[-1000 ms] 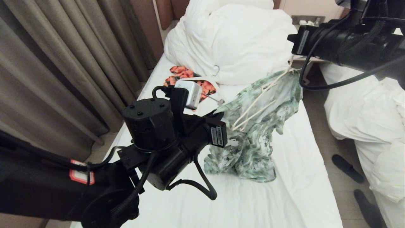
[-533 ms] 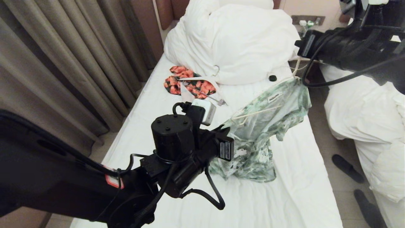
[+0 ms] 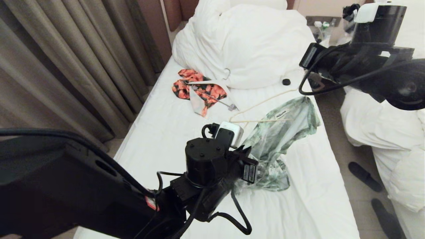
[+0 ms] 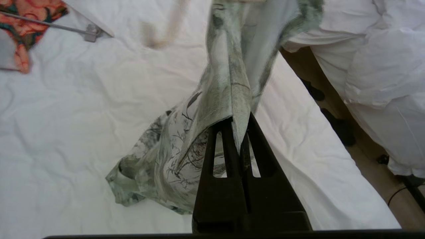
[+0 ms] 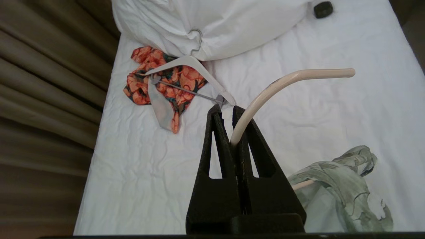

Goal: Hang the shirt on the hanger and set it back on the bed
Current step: Take the clothes hanger out of the clothes, then place the hanger on the bed

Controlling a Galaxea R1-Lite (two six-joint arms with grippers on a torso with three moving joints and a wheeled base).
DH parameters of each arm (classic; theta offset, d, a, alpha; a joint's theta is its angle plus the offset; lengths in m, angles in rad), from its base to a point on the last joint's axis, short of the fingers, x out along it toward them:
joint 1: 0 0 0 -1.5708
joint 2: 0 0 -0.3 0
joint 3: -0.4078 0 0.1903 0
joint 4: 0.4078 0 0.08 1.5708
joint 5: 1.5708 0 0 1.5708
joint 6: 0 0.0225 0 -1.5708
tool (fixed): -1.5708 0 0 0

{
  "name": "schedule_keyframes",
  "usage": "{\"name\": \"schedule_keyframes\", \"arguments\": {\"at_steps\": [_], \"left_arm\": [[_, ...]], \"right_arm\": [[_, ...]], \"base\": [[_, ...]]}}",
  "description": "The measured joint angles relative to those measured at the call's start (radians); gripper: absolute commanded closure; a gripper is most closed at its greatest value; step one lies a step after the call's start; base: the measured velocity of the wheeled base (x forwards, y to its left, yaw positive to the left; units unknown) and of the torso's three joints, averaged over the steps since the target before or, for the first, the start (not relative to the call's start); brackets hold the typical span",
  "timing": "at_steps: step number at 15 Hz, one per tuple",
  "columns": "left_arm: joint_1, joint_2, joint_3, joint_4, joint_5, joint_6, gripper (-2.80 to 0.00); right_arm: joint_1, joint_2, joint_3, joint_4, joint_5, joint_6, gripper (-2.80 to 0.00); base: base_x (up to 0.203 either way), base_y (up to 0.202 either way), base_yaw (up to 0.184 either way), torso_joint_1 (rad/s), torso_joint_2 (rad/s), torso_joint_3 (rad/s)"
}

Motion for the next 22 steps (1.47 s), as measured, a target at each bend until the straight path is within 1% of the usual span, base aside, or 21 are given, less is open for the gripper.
{"name": "schedule_keyframes", "arguments": {"at_steps": [3, 4, 5, 7, 10, 12, 16, 17, 22], "left_arm": [[-0.023, 0.039, 0.007, -0.014, 0.007, 0.010, 0.00], [-0.025, 0.047, 0.012, -0.015, 0.013, 0.030, 0.00], [-0.027, 0.052, 0.021, -0.016, 0.015, 0.052, -2.80], [-0.025, 0.061, 0.031, -0.048, 0.014, 0.070, -2.80], [0.018, 0.067, 0.026, -0.068, 0.013, 0.103, -2.80], [0.038, 0.062, 0.020, -0.069, 0.012, 0.109, -2.80], [0.042, 0.051, 0.019, -0.070, 0.013, 0.111, -2.80], [0.042, 0.046, 0.020, -0.070, 0.013, 0.111, 0.00], [0.048, 0.013, 0.021, -0.064, 0.011, 0.112, 0.00]], "right_arm": [[0.007, 0.005, -0.004, 0.000, -0.030, 0.014, 0.00], [0.008, 0.007, -0.006, 0.000, -0.037, 0.014, 0.00], [0.009, 0.011, -0.007, -0.001, -0.039, 0.014, 0.00], [0.012, 0.021, -0.012, -0.002, -0.041, 0.014, 0.00], [0.014, 0.033, -0.030, -0.001, -0.042, 0.014, 0.00], [0.016, 0.039, -0.043, 0.000, -0.044, 0.013, 0.00], [0.031, 0.053, -0.067, 0.001, -0.051, 0.004, 0.00], [0.032, 0.060, -0.073, 0.001, -0.059, -0.001, 0.00], [0.022, 0.076, -0.071, 0.005, -0.074, -0.002, 0.00]], "base": [[0.000, 0.000, 0.000, 0.000, 0.00, 0.000], [0.000, 0.000, 0.000, 0.000, 0.00, 0.000], [0.000, 0.000, 0.000, 0.000, 0.00, 0.000], [0.000, 0.000, 0.000, 0.000, 0.00, 0.000], [0.000, 0.000, 0.000, 0.000, 0.00, 0.000], [0.000, 0.000, 0.000, 0.000, 0.00, 0.000], [0.000, 0.000, 0.000, 0.000, 0.00, 0.000], [0.000, 0.000, 0.000, 0.000, 0.00, 0.000], [0.000, 0.000, 0.000, 0.000, 0.00, 0.000]]}}
